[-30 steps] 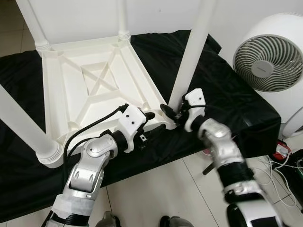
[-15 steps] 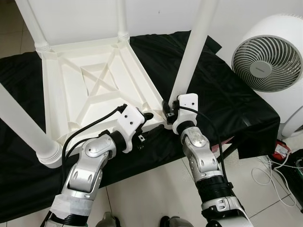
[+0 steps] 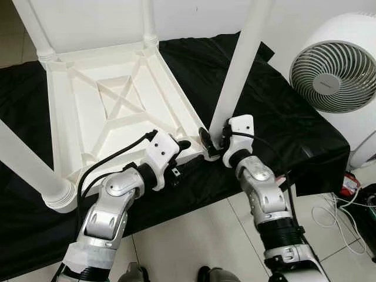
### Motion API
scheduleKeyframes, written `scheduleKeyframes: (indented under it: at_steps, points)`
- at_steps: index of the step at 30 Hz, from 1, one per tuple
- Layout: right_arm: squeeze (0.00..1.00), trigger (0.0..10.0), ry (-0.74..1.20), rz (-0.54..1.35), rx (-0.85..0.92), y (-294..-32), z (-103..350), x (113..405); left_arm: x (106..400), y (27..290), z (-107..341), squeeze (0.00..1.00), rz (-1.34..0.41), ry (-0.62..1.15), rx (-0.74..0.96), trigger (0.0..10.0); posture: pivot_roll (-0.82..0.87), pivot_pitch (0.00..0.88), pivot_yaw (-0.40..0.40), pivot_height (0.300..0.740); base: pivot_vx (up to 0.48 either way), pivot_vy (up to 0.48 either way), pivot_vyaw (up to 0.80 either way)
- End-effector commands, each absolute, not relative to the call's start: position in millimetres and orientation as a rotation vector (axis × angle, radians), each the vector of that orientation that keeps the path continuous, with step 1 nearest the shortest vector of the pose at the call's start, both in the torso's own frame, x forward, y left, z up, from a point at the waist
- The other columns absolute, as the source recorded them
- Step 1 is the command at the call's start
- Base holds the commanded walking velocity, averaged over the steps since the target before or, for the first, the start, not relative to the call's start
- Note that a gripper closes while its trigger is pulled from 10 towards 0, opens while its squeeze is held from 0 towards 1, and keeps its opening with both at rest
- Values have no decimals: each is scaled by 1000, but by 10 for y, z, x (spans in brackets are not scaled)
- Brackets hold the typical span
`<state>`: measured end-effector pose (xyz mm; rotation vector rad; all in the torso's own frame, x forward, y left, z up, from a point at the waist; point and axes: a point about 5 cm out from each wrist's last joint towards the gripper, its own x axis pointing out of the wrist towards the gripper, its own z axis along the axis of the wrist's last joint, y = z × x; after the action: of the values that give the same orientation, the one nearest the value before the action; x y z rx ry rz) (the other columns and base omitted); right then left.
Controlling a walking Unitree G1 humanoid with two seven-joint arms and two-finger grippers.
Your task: Building children table
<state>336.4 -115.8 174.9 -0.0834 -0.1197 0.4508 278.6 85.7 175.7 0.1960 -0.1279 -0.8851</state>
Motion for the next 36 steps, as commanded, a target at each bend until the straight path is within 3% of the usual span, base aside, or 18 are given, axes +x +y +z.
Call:
scheduleKeyframes:
  at_steps: [1, 12, 29, 30, 33, 34, 36]
  points:
    - [0, 10000, -132, 580, -108, -1166, 1769, 3333, 2808, 898, 1753, 0, -786, -133, 178, 10000, -21, 134, -32, 740, 0, 0, 0]
    - [0, 10000, -67, 945, -310, -1414, 1852, 3422, 2834, 921, 1776, 0, -783, -138, 189, 10000, -21, 122, -21, 740, 0, 0, 0]
    - [0, 10000, -19, 1040, -429, -1348, 1733, 3640, 2851, 938, 1796, 0, -790, -146, 198, 10000, 0, 81, -15, 740, 0, 0, 0]
    - [0, 6471, -23, 1040, -424, -1348, 1729, 3638, 2851, 936, 1793, 0, -790, -145, 199, 10000, 7, 79, -10, 740, 0, 0, 0]
    - [0, 6471, -30, 1045, -420, -1348, 1721, 3644, 2853, 934, 1791, 0, -791, -144, 200, 10000, 7, 79, -10, 740, 0, 0, 0]
    - [0, 0, -38, 1048, -409, -1354, 1705, 3640, 2850, 929, 1792, 0, -795, -144, 202, 10000, 11, 79, -10, 740, 0, 0, 0]
    - [0, 0, -46, 1055, -399, -1362, 1673, 3623, 2844, 923, 1792, 0, -800, -143, 203, 10000, 11, 79, -10, 740, 0, 0, 0]
